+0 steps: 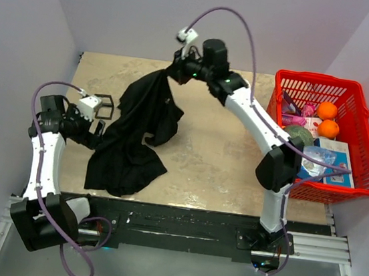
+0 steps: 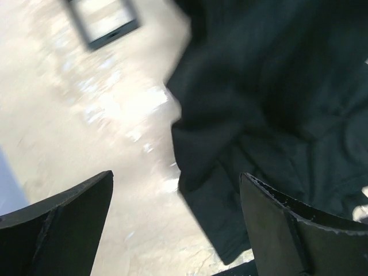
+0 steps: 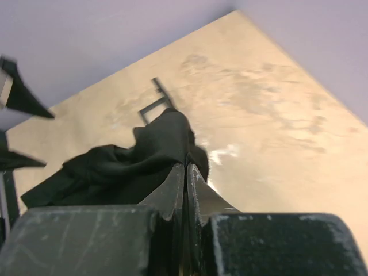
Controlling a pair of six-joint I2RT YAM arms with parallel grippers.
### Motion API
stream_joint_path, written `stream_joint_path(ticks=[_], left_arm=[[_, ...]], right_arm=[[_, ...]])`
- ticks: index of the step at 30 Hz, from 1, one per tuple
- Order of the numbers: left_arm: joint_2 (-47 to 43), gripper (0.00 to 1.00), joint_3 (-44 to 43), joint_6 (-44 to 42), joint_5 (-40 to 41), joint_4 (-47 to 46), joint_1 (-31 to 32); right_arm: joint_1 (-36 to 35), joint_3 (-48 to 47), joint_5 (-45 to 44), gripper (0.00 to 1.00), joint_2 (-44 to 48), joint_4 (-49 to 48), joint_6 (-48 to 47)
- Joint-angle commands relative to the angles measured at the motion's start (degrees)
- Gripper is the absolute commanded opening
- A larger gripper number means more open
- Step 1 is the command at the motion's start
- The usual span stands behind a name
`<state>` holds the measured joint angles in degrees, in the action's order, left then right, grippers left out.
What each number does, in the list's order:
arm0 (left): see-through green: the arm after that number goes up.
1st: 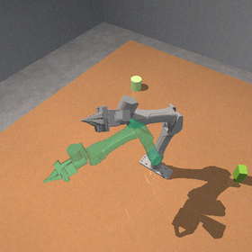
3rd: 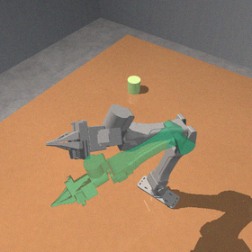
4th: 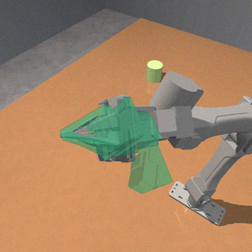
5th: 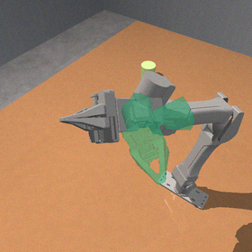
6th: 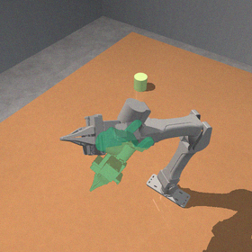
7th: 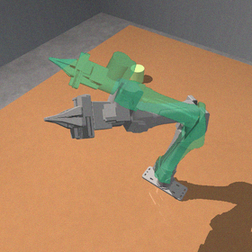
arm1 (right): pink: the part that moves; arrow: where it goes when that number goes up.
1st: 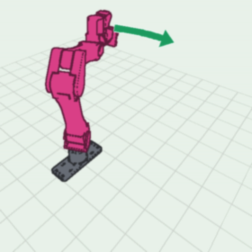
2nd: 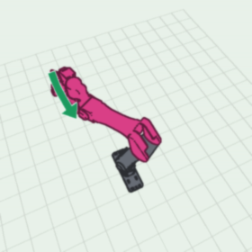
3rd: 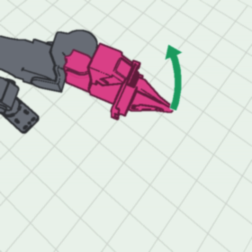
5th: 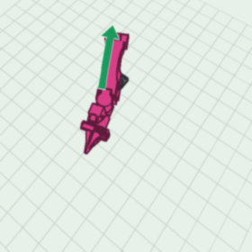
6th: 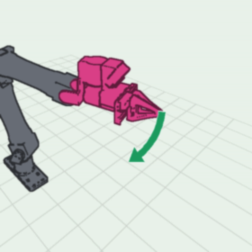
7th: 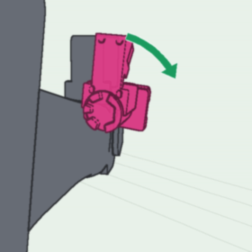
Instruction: Remove the brooch from the garment
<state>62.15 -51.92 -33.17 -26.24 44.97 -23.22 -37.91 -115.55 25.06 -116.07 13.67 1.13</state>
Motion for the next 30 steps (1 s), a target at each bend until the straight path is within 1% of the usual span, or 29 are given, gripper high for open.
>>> stream_joint_path(ticks=[1,3,6,9,12,14,18,19,21,23,24,25,27,28,30], left_arm=[[0.34,0.95,-1.08,-3.39,-3.47,2.23,7.13],[2.18,0.95,-0.73,-3.13,-3.38,1.44,10.20],[5.78,0.94,-0.29,-3.13,-2.86,-0.75,12.93],[9.21,0.93,0.50,-4.71,-1.18,-3.74,13.73],[12.81,0.90,1.21,-6.81,-0.66,-6.03,13.64],[15.96,0.88,0.95,-6.73,0.57,-8.57,13.73],[21.60,0.80,-2.04,-5.85,7.06,-11.92,13.64],[23.52,0.74,-3.87,-6.81,7.17,-11.66,13.64],[24.77,0.67,-6.25,-10.58,5.25,-8.77,13.56],[24.34,0.66,-7.22,-12.17,2.18,-5.71,13.64],[23.73,0.65,-7.06,-13.40,-1.58,-4.73,13.64],[22.24,0.65,-6.79,-13.50,-2.93,-3.41,14.43],[21.18,0.65,-5.31,-13.33,-4.25,-2.35,16.01],[20.47,0.65,-4.69,-13.24,-4.26,-1.39,17.93],[19.77,0.64,-2.85,-12.89,-3.91,-0.94,19.79]], right_arm=[[4.15,-1.53,0.96,0.00,4.97,7.33,1.78],[6.00,0.75,0.43,0.00,7.96,7.69,1.42],[7.58,3.73,-0.80,0.00,11.46,9.17,-0.42],[9.34,7.42,-2.29,0.00,14.98,10.15,-0.77],[10.40,11.55,-4.31,0.00,18.76,10.15,-4.02],[10.49,13.23,-5.10,0.00,20.18,10.32,-4.81],[10.58,17.45,-5.54,0.00,23.69,11.81,-7.97],[10.58,18.16,-5.98,0.00,25.09,12.69,-8.59],[10.58,20.09,-7.47,0.00,26.15,13.22,-9.82],[10.66,22.02,-8.18,0.00,27.74,13.31,-10.35],[10.66,22.64,-8.62,0.00,28.18,13.31,-10.44],[10.66,23.34,-8.97,0.00,28.96,12.88,-10.53],[10.75,25.19,-9.59,0.00,29.67,12.17,-10.36],[10.93,25.54,-9.76,0.00,29.94,11.73,-10.35],[10.93,26.34,-9.85,0.00,30.38,11.55,-10.09]])
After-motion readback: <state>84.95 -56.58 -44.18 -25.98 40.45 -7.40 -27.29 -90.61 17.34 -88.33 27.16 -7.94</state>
